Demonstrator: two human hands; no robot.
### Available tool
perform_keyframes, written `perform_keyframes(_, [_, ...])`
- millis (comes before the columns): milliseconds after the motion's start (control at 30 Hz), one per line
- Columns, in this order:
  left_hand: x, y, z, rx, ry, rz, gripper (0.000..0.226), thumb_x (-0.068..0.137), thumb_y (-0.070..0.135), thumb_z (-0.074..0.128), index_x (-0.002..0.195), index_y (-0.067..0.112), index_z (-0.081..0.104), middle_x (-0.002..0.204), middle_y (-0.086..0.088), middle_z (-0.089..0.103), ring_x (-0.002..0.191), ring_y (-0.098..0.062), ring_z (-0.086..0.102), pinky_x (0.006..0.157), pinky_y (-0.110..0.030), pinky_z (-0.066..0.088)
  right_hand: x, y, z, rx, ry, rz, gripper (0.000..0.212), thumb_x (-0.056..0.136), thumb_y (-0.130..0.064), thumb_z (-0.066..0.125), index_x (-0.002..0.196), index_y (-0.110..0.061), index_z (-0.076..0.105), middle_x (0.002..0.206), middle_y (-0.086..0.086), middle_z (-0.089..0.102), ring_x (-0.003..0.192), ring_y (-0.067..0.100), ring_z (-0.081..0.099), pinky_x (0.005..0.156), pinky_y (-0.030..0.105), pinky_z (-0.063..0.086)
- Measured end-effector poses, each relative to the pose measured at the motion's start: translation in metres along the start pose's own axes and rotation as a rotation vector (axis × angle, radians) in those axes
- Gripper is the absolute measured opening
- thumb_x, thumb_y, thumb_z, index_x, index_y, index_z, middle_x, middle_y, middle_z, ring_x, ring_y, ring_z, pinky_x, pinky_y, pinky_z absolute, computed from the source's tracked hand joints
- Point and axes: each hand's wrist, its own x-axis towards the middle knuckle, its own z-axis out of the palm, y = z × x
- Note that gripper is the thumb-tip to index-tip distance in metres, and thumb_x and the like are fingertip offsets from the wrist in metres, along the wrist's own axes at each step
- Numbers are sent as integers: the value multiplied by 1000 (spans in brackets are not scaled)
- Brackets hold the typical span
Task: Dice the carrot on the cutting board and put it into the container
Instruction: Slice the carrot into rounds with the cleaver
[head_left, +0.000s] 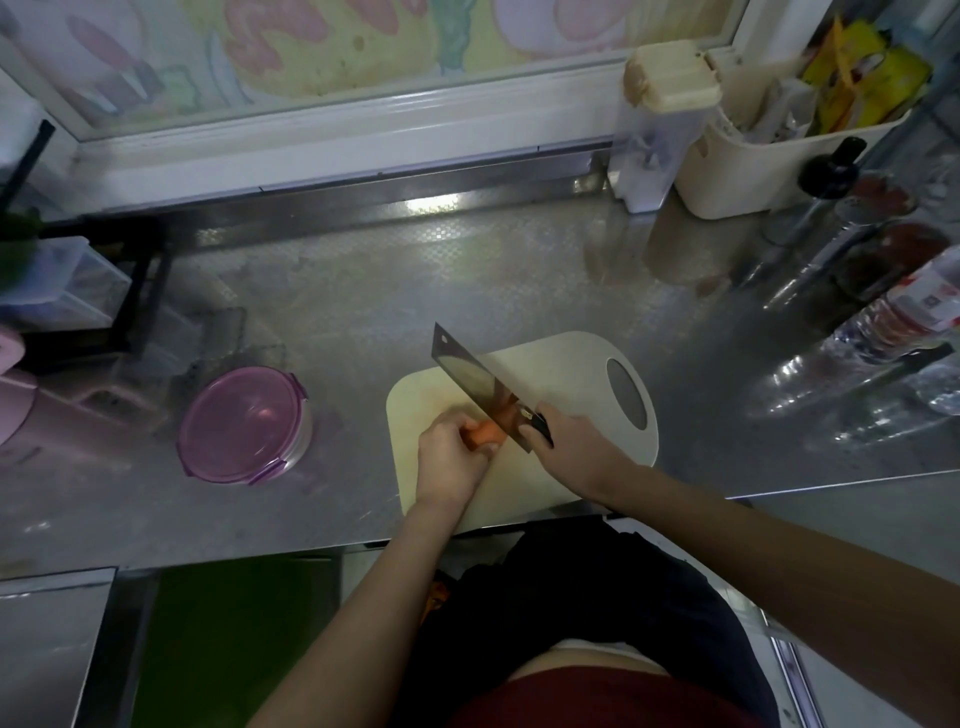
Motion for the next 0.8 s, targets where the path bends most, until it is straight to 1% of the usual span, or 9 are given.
perform_keyframes(67, [0, 2, 0, -4, 3, -5, 19, 71, 14, 77, 82, 11, 61, 82, 2, 55, 74, -13, 49, 62, -12, 29, -1, 1, -1, -7, 7, -7, 21, 99, -29, 43, 94, -9, 48, 79, 11, 55, 78, 28, 53, 68, 31, 34])
perform_keyframes(133, [-1, 3, 1, -17, 7, -11, 19, 71, 13, 76, 79, 12, 59, 81, 2, 55, 74, -13, 49, 62, -13, 29, -2, 0, -1, -9, 12, -10, 26, 99, -28, 43, 100, -4, 51, 91, 20, 62, 87, 34, 57, 71, 34, 36])
perform_keyframes(200, [-2, 3, 2, -23, 13, -13, 19, 71, 12, 76, 82, 10, 61, 82, 1, 56, 74, -13, 50, 62, -13, 31, -3, 0, -1, -4, 11, -12, 27, 99, -28, 42, 101, -3, 51, 94, 23, 62, 90, 36, 58, 71, 34, 36])
perform_keyframes(300, [-2, 3, 2, -15, 13, -9, 18, 71, 13, 76, 82, 10, 62, 83, 1, 57, 75, -13, 50, 66, -14, 34, -3, 0, 0, -3, 15, -5, 25, 99, -28, 43, 99, -5, 50, 91, 22, 62, 88, 37, 58, 69, 32, 34])
perform_keyframes(400, [-2, 3, 2, -9, 11, -4, 18, 71, 14, 76, 79, 12, 61, 82, 2, 54, 75, -13, 49, 63, -12, 30, -4, 1, 0, -9, 10, 9, 21, 98, -29, 43, 95, -9, 48, 84, 17, 58, 87, 35, 58, 69, 30, 34])
perform_keyframes(533, [-1, 2, 3, -10, 11, 0, 22, 70, 14, 77, 74, 17, 56, 81, 2, 55, 74, -13, 50, 63, -13, 30, -6, 1, -1, -1, -9, 12, 25, 99, -30, 42, 101, -7, 50, 92, 17, 61, 89, 32, 59, 73, 32, 37])
perform_keyframes(667, [-1, 3, 3, -2, 14, 7, 22, 70, 14, 77, 73, 17, 56, 80, 3, 54, 73, -13, 49, 62, -13, 29, -7, -1, -2, -41, -22, 1, 26, 99, -28, 40, 104, -5, 50, 95, 20, 62, 89, 34, 58, 70, 30, 34])
perform_keyframes(733, [-1, 2, 3, 3, 16, 7, 21, 70, 14, 77, 73, 16, 56, 79, 3, 54, 72, -13, 48, 63, -13, 29, -6, -3, -5, -65, -44, -5, 27, 100, -27, 39, 106, -3, 50, 94, 20, 62, 86, 33, 57, 68, 28, 32])
perform_keyframes(800, [0, 1, 3, 7, 17, 9, 20, 70, 15, 77, 74, 15, 58, 79, 3, 55, 72, -13, 49, 62, -13, 29, -4, -7, -8, -91, -77, -5, 29, 100, -27, 38, 108, -2, 50, 89, 18, 59, 79, 28, 52, 68, 28, 32])
